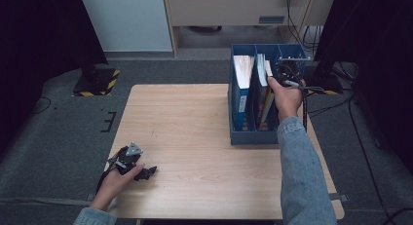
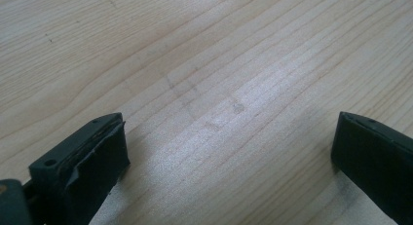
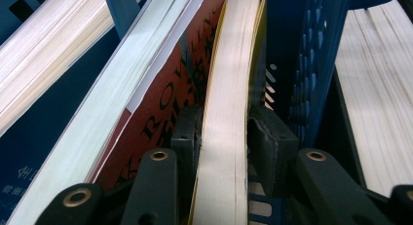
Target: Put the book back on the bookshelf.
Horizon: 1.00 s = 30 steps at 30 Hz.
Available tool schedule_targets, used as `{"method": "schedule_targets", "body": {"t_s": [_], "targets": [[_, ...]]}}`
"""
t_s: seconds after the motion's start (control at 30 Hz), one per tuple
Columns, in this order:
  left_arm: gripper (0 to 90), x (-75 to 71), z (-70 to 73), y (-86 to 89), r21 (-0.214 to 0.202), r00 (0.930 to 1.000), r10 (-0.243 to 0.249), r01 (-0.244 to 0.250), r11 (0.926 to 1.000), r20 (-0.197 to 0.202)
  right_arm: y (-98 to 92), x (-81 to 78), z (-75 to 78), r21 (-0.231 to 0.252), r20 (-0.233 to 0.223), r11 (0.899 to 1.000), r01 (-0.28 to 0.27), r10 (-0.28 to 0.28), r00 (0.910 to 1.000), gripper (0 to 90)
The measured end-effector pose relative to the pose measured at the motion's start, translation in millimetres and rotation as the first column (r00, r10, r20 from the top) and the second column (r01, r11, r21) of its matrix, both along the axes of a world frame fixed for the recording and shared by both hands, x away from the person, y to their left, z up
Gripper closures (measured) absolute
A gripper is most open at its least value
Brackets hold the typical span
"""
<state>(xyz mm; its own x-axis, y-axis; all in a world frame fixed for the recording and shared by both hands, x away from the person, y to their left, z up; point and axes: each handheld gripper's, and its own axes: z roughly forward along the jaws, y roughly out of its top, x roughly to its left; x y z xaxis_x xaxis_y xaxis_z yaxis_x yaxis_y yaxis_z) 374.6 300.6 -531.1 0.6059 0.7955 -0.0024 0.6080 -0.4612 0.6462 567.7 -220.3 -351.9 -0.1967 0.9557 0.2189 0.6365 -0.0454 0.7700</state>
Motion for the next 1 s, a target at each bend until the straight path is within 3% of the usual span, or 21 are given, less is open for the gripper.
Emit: {"method": "schedule_targets", "body": {"t_s": [0.43, 1.0], "targets": [[0.0, 0.0, 0.2, -0.6, 0.002, 1.0, 0.001, -0.001, 1.0, -0.002, -2.6, -12.0, 11.2, -0.016, 0.008, 1.0, 0.009, -0.009, 0.9999, 57.6], [0.0, -0.3, 0.4, -1.1, 0.003, 1.0, 0.001, -0.001, 1.0, -0.005, -15.0, -38.2, 35.9, -0.023, 0.057, 1.0, -0.005, 0.007, 0.9984, 50.9]]}}
